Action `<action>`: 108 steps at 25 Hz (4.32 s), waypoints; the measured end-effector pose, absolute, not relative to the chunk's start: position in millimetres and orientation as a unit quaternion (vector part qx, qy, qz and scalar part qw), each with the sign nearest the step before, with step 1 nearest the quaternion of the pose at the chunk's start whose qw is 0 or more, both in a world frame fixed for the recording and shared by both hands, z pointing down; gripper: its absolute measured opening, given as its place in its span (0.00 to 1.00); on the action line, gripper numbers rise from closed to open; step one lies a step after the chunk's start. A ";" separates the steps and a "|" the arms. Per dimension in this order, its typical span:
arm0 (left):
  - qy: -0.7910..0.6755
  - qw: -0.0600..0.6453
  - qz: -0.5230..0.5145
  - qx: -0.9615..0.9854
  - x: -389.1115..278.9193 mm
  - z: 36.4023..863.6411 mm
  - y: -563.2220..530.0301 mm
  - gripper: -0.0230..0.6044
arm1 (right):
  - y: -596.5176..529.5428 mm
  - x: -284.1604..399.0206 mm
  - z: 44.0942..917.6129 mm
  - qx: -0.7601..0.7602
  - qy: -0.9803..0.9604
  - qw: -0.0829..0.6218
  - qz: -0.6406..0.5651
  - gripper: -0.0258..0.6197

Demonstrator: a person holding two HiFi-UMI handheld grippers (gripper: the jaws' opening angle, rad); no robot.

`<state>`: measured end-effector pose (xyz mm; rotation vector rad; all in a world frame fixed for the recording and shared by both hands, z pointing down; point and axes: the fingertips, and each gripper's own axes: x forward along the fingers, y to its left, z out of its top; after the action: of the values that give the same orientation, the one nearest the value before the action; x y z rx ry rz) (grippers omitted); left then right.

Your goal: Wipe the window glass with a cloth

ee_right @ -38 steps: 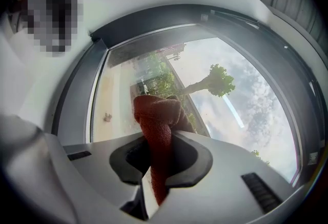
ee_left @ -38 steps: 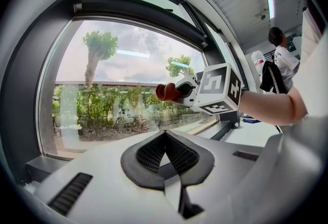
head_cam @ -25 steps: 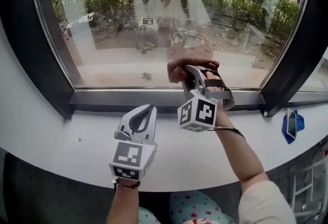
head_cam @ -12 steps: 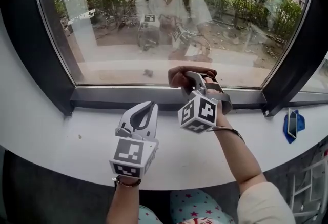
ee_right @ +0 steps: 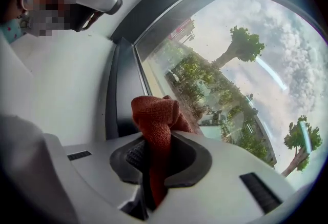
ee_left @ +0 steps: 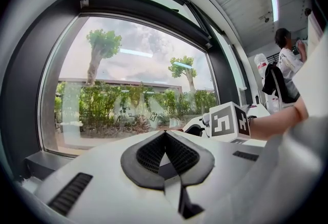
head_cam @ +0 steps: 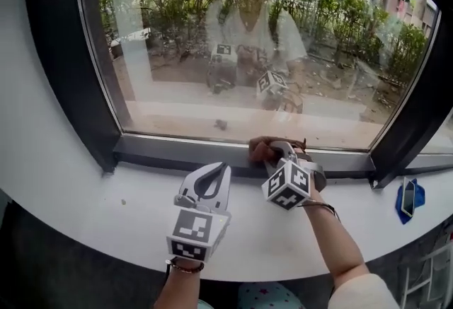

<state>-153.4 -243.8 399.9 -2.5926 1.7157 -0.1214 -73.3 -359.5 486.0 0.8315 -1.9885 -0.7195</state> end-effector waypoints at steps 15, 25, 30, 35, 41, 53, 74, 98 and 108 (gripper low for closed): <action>0.563 0.018 -0.015 -0.826 -189.0 407.9 -248.7 0.07 | -299.0 -117.4 135.3 0.443 -0.556 0.245 -0.660 0.14; 0.571 0.010 -0.010 -0.821 -211.3 418.6 -254.5 0.07 | -293.9 -171.9 -32.6 0.501 -0.385 0.197 -0.750 0.14; 0.575 0.002 0.005 -0.818 -217.2 415.0 -254.0 0.07 | -322.8 -181.4 -42.0 0.507 -0.373 0.232 -0.741 0.14; 0.566 0.010 -0.012 -0.824 -209.5 421.5 -254.9 0.07 | -339.3 -185.6 -28.2 0.498 -0.400 0.241 -0.731 0.14; 0.555 0.032 -0.022 -0.831 -204.9 417.2 -254.6 0.07 | -342.5 -189.5 -12.2 0.501 -0.412 0.215 -0.730 0.14; 0.555 0.041 -0.014 -0.831 -207.7 415.9 -256.5 0.07 | -346.9 -197.2 36.1 0.469 -0.451 0.246 -0.718 0.14; 0.556 0.013 -0.007 -0.831 -209.8 420.5 -255.3 0.07 | -346.7 -200.2 114.7 0.437 -0.593 0.242 -0.632 0.14; 0.598 -0.034 0.034 -0.800 -252.9 422.4 -250.5 0.07 | -347.3 -202.2 241.7 0.406 -0.658 0.278 -0.569 0.14; 0.591 -0.028 0.026 -0.806 -241.1 423.0 -251.9 0.07 | -348.9 -198.7 302.2 0.398 -0.695 0.286 -0.527 0.14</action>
<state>-241.1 -251.9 423.0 -2.5783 1.8908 0.0826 -198.7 -348.9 302.2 1.0628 -1.8563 -1.4077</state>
